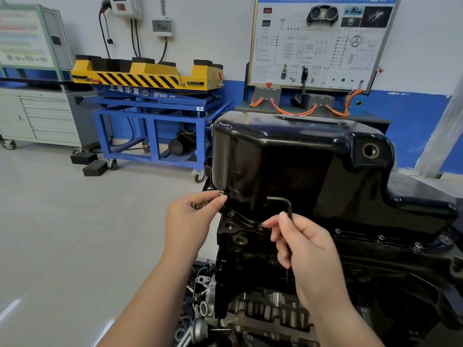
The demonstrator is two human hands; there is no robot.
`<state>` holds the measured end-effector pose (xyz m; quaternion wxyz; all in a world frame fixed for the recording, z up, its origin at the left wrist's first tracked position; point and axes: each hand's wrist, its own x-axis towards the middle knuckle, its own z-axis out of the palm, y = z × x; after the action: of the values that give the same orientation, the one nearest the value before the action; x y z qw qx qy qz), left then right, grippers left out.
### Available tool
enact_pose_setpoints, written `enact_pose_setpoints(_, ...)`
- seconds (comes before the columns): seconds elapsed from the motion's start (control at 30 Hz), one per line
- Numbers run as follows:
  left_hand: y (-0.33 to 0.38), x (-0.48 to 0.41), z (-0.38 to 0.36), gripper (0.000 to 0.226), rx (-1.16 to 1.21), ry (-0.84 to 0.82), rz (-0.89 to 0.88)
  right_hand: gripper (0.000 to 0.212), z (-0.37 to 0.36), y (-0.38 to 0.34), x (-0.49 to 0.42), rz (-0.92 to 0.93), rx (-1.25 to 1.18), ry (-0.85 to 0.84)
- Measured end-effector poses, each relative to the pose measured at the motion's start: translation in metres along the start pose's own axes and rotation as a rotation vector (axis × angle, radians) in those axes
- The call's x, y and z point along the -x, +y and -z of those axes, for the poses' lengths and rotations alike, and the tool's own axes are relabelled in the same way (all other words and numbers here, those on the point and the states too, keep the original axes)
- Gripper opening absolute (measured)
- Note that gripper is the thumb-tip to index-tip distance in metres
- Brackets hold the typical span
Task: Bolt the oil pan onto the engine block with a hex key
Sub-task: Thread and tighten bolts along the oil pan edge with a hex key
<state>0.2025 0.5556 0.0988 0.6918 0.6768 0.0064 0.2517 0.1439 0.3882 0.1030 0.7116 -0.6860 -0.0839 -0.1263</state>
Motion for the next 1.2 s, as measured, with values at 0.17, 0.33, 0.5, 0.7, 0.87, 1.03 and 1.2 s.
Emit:
enact_pose_setpoints(0.17,-0.010,-0.002,-0.002,0.014,-0.117,-0.011,-0.023,0.033,0.008,0.002,0.001,0.021,-0.001,-0.005)
enact_pose_setpoints(0.33,-0.011,-0.002,-0.003,0.009,-0.181,-0.052,-0.031,0.033,0.008,0.006,0.002,-0.008,-0.027,-0.017)
enact_pose_setpoints(0.5,-0.007,-0.002,-0.002,0.006,-0.202,-0.076,-0.025,0.033,0.011,0.007,0.004,-0.019,-0.031,-0.021)
enact_pose_setpoints(0.7,-0.004,-0.004,0.001,0.010,-0.208,-0.085,-0.017,0.035,0.012,0.006,0.006,-0.044,-0.056,-0.022)
enact_pose_setpoints(0.87,-0.003,-0.007,0.004,0.012,-0.201,-0.101,0.013,0.036,0.013,0.006,0.007,-0.063,-0.061,-0.016)
enact_pose_setpoints(1.03,-0.002,-0.007,0.003,0.017,-0.236,-0.108,0.006,0.036,0.013,0.007,0.008,-0.069,-0.045,-0.022)
enact_pose_setpoints(1.2,0.002,-0.009,0.005,0.020,-0.341,-0.151,-0.023,0.035,0.014,0.008,0.009,-0.065,-0.035,-0.029)
